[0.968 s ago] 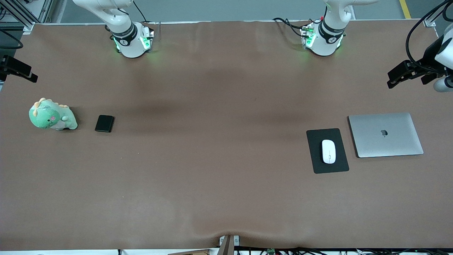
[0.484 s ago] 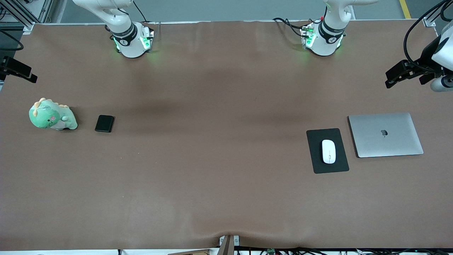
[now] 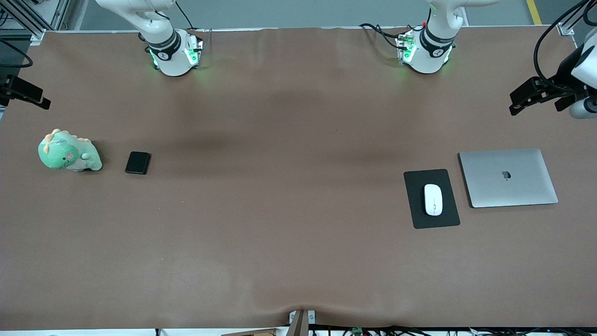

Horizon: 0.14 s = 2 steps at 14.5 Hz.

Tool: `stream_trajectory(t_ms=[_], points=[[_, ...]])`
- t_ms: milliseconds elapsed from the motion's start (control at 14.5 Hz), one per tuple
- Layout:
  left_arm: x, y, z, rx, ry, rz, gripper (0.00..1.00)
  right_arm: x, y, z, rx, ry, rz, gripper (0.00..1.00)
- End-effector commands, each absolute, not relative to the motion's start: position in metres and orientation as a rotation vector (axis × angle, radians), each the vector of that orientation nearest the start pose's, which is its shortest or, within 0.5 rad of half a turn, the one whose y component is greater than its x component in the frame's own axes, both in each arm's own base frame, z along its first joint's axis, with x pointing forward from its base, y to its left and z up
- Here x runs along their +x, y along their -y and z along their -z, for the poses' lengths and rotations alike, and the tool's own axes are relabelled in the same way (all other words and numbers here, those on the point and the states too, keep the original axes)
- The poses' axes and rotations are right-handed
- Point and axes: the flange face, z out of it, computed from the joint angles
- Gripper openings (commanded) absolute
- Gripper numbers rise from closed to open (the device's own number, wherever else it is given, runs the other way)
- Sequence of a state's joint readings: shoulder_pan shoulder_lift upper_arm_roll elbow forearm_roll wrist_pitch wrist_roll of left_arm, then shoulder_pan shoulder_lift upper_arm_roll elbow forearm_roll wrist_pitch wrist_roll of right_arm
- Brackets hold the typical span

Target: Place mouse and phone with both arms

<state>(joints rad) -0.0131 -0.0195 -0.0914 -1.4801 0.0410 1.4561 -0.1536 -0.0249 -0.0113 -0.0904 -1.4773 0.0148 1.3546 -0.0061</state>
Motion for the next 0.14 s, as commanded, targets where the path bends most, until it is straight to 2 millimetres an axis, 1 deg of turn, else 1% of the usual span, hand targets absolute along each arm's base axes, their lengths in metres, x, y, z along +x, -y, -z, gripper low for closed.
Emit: stream_trajectory(t_ms=[0, 69], points=[[0.5286, 0.0508, -0.6746, -3.101, 0.058, -0.021, 1.0, 0.5162, 0.0573, -0.6592, -3.127, -0.191, -0.169, 1.0], [0.5286, 0.0514, -0.6746, -3.099, 0.056, -0.021, 1.0, 0.5162, 0.0571, -0.6592, -3.126, -0.192, -0.168, 1.0]])
